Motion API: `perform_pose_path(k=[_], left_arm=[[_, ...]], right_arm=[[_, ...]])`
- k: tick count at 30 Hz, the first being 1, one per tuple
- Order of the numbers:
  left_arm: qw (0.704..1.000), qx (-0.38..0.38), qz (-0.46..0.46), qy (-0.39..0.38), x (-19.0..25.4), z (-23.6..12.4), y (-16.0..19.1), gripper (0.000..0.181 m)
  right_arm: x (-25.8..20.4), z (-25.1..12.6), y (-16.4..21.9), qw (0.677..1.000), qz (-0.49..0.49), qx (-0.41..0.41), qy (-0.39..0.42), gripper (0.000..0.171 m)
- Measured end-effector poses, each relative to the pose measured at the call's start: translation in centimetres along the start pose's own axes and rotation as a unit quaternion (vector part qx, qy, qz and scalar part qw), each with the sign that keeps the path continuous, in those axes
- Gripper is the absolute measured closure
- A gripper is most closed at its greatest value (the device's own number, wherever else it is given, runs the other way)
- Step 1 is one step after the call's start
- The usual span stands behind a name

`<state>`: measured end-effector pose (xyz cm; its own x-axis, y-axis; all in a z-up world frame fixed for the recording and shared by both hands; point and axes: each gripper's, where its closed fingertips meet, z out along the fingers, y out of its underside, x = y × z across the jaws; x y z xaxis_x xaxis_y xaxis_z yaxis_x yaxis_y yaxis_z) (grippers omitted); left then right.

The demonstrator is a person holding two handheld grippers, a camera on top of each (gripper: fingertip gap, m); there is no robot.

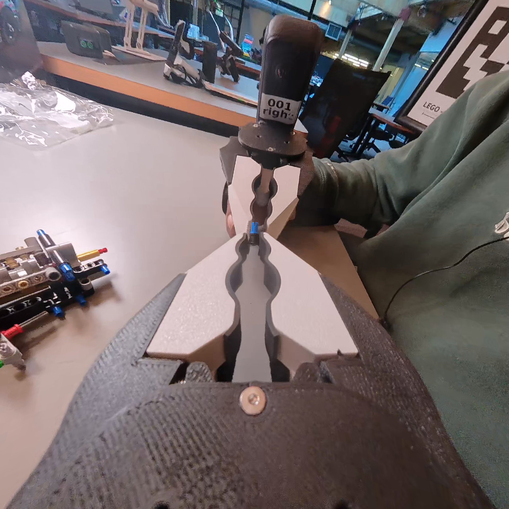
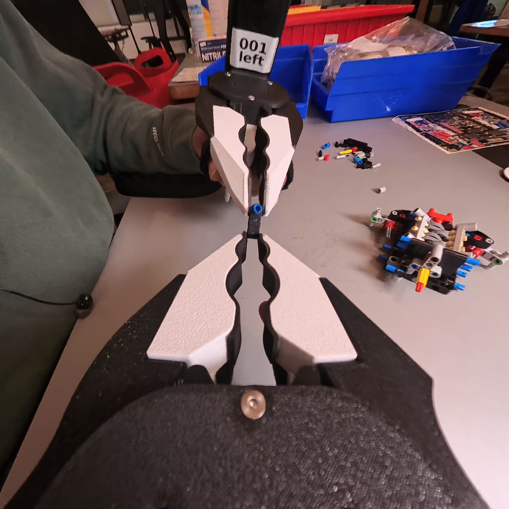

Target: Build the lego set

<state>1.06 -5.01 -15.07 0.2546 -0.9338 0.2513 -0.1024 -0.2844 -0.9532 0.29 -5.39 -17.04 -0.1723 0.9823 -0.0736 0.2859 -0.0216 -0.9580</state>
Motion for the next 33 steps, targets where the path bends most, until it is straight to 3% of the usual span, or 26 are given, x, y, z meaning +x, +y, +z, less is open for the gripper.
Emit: perform_pose_path(k=[3,15,33], left_arm=[[1.0,0.01,0.003,-0.008,-0.2,-0.1,-0.2,0.169],[0.999,0.038,-0.007,0.019,0.6,-0.1,-0.9,0.175],[0.999,0.041,-0.008,0.032,1.1,0.0,-1.0,0.176]], right_arm=[[0.0,-0.3,-0.5,1.0,0.014,0.017,-0.009,0.165],[-0.4,-0.4,-1.3,0.998,0.022,0.047,-0.021,0.165],[-0.8,0.2,-0.4,0.998,0.032,0.029,-0.037,0.158]])
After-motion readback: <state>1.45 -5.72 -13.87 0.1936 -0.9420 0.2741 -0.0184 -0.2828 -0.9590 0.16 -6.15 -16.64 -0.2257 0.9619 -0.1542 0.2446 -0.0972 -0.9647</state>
